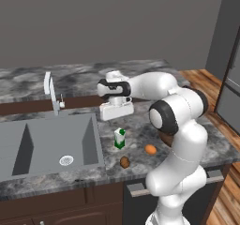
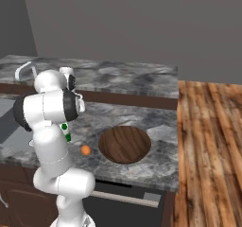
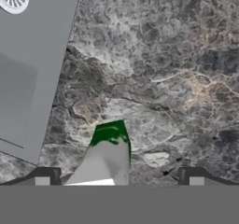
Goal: Gather the eggs and milk located in the vicinity of the sink area and place them right next to the bowl.
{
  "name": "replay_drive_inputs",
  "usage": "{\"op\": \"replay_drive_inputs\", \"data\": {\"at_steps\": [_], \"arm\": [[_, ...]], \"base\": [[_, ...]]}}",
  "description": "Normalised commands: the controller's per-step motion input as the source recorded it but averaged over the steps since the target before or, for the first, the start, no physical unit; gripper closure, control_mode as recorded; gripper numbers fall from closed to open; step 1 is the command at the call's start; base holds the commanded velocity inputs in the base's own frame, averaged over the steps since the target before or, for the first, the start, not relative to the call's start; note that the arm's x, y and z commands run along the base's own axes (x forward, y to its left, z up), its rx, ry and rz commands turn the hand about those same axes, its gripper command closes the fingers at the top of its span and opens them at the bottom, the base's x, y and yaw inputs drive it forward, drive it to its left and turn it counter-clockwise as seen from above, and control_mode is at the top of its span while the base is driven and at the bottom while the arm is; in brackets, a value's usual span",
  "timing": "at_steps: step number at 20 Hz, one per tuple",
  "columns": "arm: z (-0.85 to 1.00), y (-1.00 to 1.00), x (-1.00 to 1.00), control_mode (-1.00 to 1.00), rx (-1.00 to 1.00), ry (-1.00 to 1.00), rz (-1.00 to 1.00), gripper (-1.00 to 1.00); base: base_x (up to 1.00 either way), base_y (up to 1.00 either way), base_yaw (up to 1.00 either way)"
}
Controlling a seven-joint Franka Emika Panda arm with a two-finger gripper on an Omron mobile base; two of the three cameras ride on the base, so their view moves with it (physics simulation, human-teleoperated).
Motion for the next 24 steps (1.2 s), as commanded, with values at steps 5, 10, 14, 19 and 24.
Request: {"op": "replay_drive_inputs", "data": {"at_steps": [5, 10, 14, 19, 24], "arm": [[0.02, 0.1, -0.42, -1.0, 0.0, 0.0, 0.17, -1.0], [0.0, -0.01, -0.24, -1.0, 0.0, 0.0, 0.15, -1.0], [0.0, -0.01, -0.08, -1.0, 0.0, 0.0, 0.05, -1.0], [0.0, -0.02, 0.0, -1.0, 0.14, 0.0, 0.0, -1.0], [0.0, -0.08, -0.08, -1.0, 0.16, 0.0, 0.0, -1.0]], "base": [[0.0, 0.0, 0.0], [0.0, 0.0, 0.0], [0.0, 0.0, 0.0], [0.0, 0.0, 0.0], [0.0, 0.0, 0.0]]}}
